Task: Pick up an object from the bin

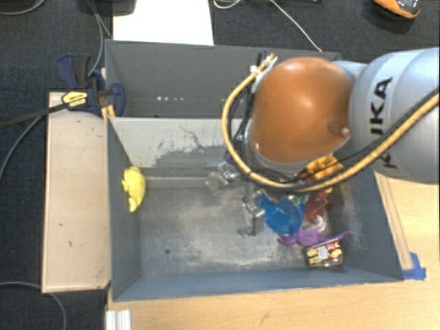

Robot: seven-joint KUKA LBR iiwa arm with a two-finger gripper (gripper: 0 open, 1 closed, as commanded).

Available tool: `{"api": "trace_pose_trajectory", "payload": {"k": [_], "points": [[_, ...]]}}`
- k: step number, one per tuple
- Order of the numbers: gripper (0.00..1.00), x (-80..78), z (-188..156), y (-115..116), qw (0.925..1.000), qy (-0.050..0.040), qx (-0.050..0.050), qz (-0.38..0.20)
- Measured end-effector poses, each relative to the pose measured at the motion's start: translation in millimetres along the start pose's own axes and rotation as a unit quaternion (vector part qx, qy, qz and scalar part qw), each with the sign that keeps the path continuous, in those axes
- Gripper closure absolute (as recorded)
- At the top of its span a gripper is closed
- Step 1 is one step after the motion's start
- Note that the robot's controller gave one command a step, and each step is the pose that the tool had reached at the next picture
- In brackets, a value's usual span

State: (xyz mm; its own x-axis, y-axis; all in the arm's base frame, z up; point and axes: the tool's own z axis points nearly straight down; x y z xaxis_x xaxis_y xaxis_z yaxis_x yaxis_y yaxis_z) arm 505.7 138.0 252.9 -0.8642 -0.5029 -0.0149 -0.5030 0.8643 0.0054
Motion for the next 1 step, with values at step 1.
{"api": "trace_pose_trajectory", "payload": {"k": [1], "points": [[0.0,-10.0,1.1,-40.0,0.9999,-0.0017,0.004,-0.01]]}}
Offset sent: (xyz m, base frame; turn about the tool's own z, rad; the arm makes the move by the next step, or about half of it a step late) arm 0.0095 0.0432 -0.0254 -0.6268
